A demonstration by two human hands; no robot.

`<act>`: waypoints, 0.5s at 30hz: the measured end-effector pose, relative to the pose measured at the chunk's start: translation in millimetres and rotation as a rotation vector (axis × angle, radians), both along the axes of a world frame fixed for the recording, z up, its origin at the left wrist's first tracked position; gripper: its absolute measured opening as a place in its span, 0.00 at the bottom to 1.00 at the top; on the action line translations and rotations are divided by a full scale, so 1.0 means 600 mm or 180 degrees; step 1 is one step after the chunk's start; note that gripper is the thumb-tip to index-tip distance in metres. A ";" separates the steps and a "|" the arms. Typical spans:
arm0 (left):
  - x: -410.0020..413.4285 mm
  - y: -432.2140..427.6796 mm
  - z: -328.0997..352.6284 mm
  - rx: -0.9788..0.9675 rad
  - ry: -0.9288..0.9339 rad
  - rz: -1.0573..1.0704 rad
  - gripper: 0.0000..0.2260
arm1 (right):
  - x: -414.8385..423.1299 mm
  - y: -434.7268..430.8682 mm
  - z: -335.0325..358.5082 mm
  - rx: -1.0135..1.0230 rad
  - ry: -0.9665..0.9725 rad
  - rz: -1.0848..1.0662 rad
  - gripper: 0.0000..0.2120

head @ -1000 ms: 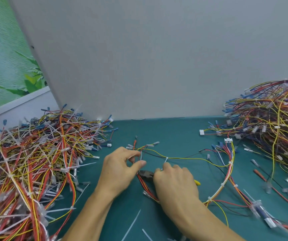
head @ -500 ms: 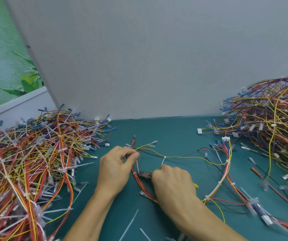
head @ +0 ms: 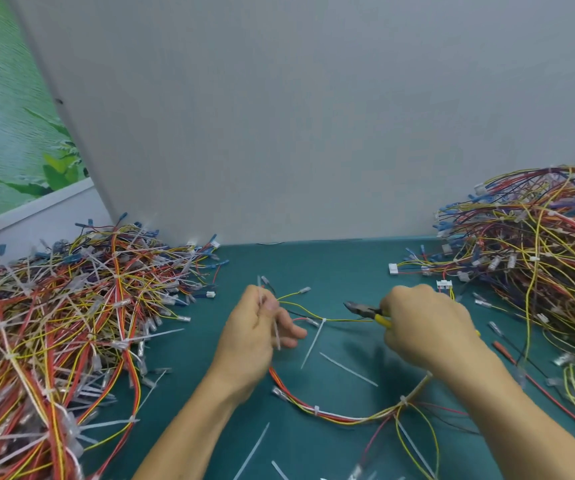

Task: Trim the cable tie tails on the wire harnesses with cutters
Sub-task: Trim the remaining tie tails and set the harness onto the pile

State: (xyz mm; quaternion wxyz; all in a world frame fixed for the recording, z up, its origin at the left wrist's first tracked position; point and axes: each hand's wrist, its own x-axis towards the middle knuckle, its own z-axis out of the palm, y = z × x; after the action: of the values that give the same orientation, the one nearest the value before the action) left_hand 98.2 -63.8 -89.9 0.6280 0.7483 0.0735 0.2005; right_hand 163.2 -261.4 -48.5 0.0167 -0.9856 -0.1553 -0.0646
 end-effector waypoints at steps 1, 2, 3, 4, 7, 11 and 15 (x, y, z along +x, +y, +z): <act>0.004 -0.009 -0.003 -0.0050 0.0181 -0.0117 0.10 | 0.005 -0.003 -0.005 0.0019 -0.0023 -0.0006 0.12; 0.010 -0.016 -0.006 0.0086 0.0352 -0.0143 0.10 | 0.010 -0.004 -0.011 0.0056 -0.0044 0.0023 0.11; 0.017 -0.020 -0.010 0.0337 0.0485 -0.0125 0.11 | 0.014 -0.003 -0.019 0.0103 -0.0061 0.0087 0.11; 0.025 -0.022 -0.012 0.0673 0.0585 -0.0082 0.11 | 0.017 0.000 -0.027 0.0156 -0.0061 0.0171 0.11; 0.042 -0.019 -0.012 0.1644 0.0628 0.0048 0.07 | 0.024 0.010 -0.048 0.0265 0.0035 0.0386 0.11; 0.051 -0.018 -0.014 0.2778 0.0597 -0.0038 0.16 | 0.025 0.017 -0.063 0.0282 0.0059 0.0482 0.08; 0.055 -0.012 -0.025 0.3141 0.0314 0.0067 0.16 | 0.026 0.013 -0.054 0.0423 0.0154 0.0469 0.09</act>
State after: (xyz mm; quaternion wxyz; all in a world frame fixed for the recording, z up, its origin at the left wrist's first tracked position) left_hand 131.1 -70.8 -105.0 0.1926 0.9642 0.0071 0.1821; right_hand 179.0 -253.4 -81.1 0.0904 -0.9695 -0.2223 -0.0495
